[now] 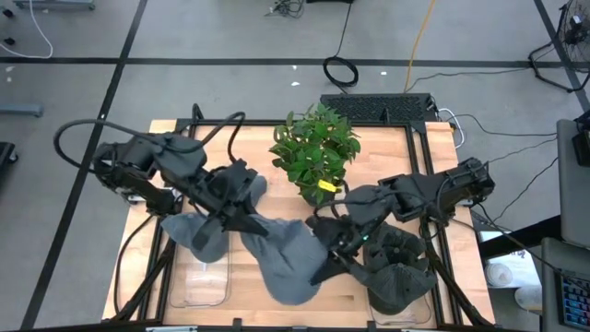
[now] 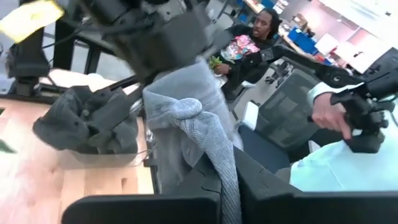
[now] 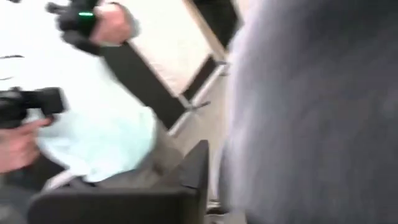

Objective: Pick & Place hat
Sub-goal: Put the right blue cap into the left transparent bin

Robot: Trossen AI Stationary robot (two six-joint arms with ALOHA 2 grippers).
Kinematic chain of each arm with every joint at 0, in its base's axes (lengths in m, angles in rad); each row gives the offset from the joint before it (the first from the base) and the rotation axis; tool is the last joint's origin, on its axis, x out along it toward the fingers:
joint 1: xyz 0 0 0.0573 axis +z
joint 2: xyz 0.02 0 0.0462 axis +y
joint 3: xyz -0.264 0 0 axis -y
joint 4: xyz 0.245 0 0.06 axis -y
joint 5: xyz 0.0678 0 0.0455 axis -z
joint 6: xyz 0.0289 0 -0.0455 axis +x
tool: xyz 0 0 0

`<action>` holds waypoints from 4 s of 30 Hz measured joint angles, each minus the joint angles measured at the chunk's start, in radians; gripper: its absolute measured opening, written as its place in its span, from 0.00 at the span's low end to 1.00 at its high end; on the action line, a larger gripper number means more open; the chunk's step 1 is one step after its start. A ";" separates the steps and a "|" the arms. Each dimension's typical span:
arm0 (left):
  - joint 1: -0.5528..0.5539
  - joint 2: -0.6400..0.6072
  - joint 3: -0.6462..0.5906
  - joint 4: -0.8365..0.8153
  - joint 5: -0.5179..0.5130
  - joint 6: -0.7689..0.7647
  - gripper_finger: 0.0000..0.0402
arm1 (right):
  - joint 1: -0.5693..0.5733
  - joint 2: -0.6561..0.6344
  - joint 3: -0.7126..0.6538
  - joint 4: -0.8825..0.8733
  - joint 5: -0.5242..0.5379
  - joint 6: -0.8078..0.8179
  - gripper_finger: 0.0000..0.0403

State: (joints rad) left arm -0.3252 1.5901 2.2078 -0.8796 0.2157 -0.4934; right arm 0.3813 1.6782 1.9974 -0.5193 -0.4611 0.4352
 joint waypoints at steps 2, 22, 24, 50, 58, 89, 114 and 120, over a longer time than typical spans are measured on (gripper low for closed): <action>0.000 -0.001 0.000 -0.009 -0.007 -0.006 0.01 | 0.000 -0.009 -0.001 0.019 -0.071 0.033 0.20; -0.071 -0.154 0.001 -0.089 -0.285 0.010 0.00 | 0.016 -0.173 -0.001 -0.006 -0.143 0.095 0.39; -0.094 -0.157 0.001 -0.144 -0.330 0.009 0.00 | 0.015 -0.192 -0.001 0.000 -0.143 0.068 0.39; -0.556 -0.057 -0.008 -0.531 -0.881 0.055 0.00 | -0.010 -0.254 -0.001 -0.007 0.084 -0.085 0.37; -0.592 -0.051 -0.233 -0.301 -0.923 0.014 0.00 | -0.009 -0.254 -0.001 -0.008 0.120 -0.084 0.37; -1.015 -0.322 -0.914 -0.245 -1.377 -0.542 0.00 | -0.008 -0.253 -0.001 -0.008 0.067 -0.036 0.36; -1.194 -0.400 -1.344 -0.265 -1.366 -1.090 0.03 | -0.008 -0.253 -0.001 0.099 0.177 -0.002 0.36; -1.193 -0.428 -1.348 -0.297 -1.373 -1.206 0.17 | -0.008 -0.253 -0.001 0.103 0.177 -0.002 0.36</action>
State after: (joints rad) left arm -1.5181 1.1617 0.8600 -1.1767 -1.1572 -1.6998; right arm 0.3733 1.4254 1.9968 -0.4168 -0.2840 0.4331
